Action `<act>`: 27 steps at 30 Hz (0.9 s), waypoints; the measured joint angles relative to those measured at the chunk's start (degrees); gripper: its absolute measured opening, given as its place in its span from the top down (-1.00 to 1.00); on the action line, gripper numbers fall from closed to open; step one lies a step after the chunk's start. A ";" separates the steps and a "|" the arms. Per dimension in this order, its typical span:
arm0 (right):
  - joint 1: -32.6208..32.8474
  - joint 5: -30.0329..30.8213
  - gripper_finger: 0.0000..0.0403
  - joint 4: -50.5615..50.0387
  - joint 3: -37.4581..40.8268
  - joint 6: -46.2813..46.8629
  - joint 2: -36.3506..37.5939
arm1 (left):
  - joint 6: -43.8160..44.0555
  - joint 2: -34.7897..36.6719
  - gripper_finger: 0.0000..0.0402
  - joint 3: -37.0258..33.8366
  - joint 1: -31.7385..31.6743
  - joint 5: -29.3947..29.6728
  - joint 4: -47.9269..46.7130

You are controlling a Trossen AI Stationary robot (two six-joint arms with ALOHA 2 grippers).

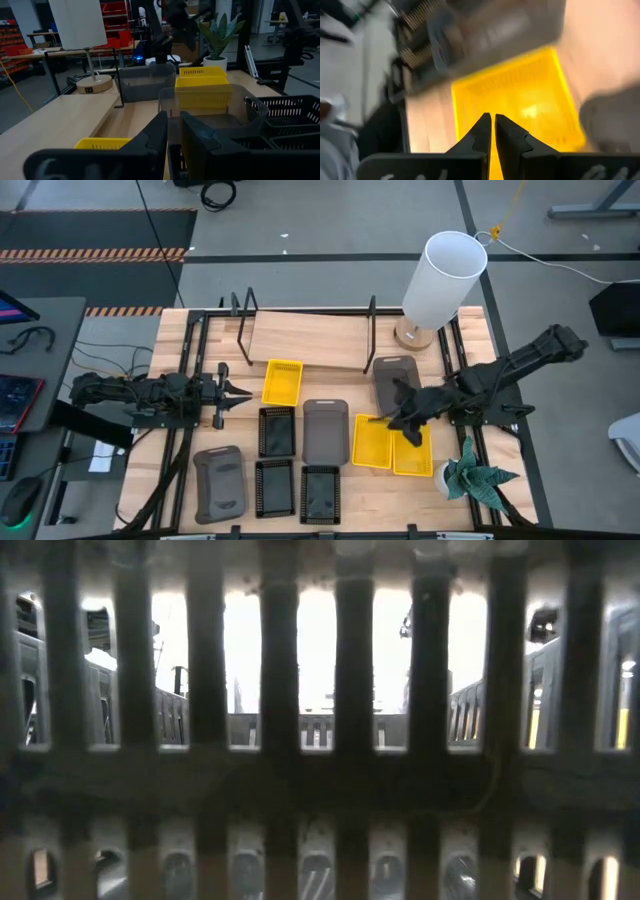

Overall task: Stack baskets on shelf by color
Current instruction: Stack the right yellow bin on top of the left yellow bin

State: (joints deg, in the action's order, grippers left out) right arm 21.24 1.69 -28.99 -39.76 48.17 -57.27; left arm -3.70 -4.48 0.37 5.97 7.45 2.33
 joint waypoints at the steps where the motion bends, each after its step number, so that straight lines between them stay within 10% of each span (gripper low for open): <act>1: 0.81 -0.71 0.85 -2.55 -1.85 0.91 -2.08 | 0.00 0.00 0.71 0.01 -0.02 0.00 0.00; 14: 9.59 -12.56 0.86 -17.74 -18.20 6.59 -26.20 | 0.00 -0.02 0.72 0.01 0.00 0.02 0.00; 27: 15.84 -11.00 0.98 -37.86 -40.44 8.37 -44.06 | 0.00 -0.02 0.75 0.00 0.00 0.00 0.00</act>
State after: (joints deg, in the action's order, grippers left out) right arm 37.08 -9.30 -66.85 -80.20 56.54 -101.33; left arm -3.70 -4.49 0.37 5.97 7.45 2.33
